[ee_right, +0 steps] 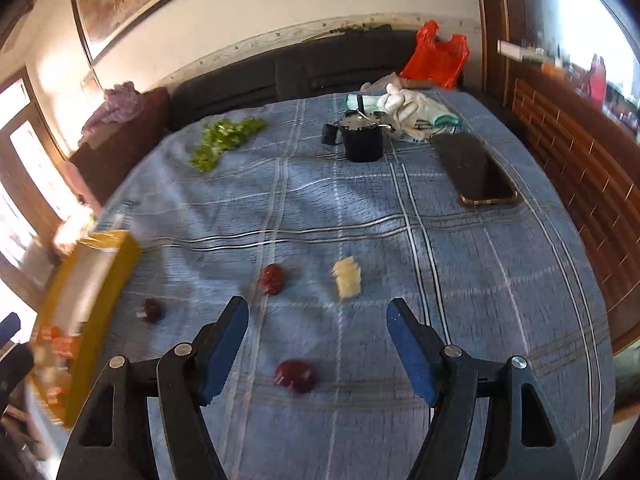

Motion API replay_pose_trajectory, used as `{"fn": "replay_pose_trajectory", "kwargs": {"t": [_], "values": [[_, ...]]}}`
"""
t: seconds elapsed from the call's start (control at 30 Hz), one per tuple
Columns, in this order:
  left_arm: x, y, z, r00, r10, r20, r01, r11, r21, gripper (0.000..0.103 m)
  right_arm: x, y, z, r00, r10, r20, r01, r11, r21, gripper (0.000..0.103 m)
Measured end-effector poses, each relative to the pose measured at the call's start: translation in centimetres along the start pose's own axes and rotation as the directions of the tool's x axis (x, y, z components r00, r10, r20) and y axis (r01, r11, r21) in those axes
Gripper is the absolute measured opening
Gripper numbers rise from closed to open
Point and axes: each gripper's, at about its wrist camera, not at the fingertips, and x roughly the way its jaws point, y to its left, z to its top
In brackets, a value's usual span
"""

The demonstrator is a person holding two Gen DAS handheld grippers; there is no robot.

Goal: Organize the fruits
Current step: 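Grasp a dark plum with the right gripper while the left gripper grasps another plum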

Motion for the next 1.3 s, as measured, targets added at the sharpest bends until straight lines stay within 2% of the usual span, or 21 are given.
{"fn": "replay_pose_trajectory", "kwargs": {"t": [0.07, 0.2, 0.3, 0.37, 0.6, 1.07, 1.2, 1.3], "values": [[1.5, -0.6, -0.1, 0.999, 0.034, -0.021, -0.034, 0.999, 0.010, 0.091, 0.9, 0.4, -0.2, 0.998, -0.054, 0.032, 0.055, 0.998, -0.038, 0.076], [4.1, -1.0, -0.3, 0.997, 0.032, -0.065, -0.035, 0.999, -0.039, 0.074, 1.6, 0.0, -0.8, 0.992, -0.082, 0.095, 0.088, 0.994, -0.066, 0.076], [5.3, -1.6, -0.8, 0.996, -0.002, -0.092, -0.005, 0.997, -0.079, 0.074, 3.0, -0.1, -1.0, 0.993, -0.082, 0.081, 0.087, 0.995, -0.056, 0.076], [5.9, -2.3, -1.1, 0.996, 0.003, -0.094, -0.010, 0.997, -0.074, 0.074, 3.4, -0.3, -1.0, 0.995, -0.080, 0.060, 0.083, 0.994, -0.065, 0.076], [7.3, -4.4, -2.2, 0.992, 0.017, -0.122, -0.021, 0.999, -0.037, 0.074, 2.6, 0.1, -1.2, 0.987, -0.129, 0.094, 0.140, 0.983, -0.117, 0.076], [7.8, -2.9, -3.9, 0.987, 0.032, -0.158, -0.044, 0.996, -0.074, 0.074, 2.8, 1.0, -1.7, 0.981, -0.167, 0.102, 0.182, 0.970, -0.162, 0.076], [8.2, -2.8, -4.2, 0.985, 0.039, -0.169, -0.053, 0.995, -0.081, 0.074, 2.9, 0.9, -1.7, 0.985, -0.146, 0.090, 0.159, 0.974, -0.162, 0.075], [8.7, -2.4, -4.6, 0.982, 0.043, -0.182, -0.062, 0.993, -0.098, 0.074, 2.5, -0.4, -1.4, 0.995, -0.066, 0.074, 0.073, 0.992, -0.098, 0.066]]}}
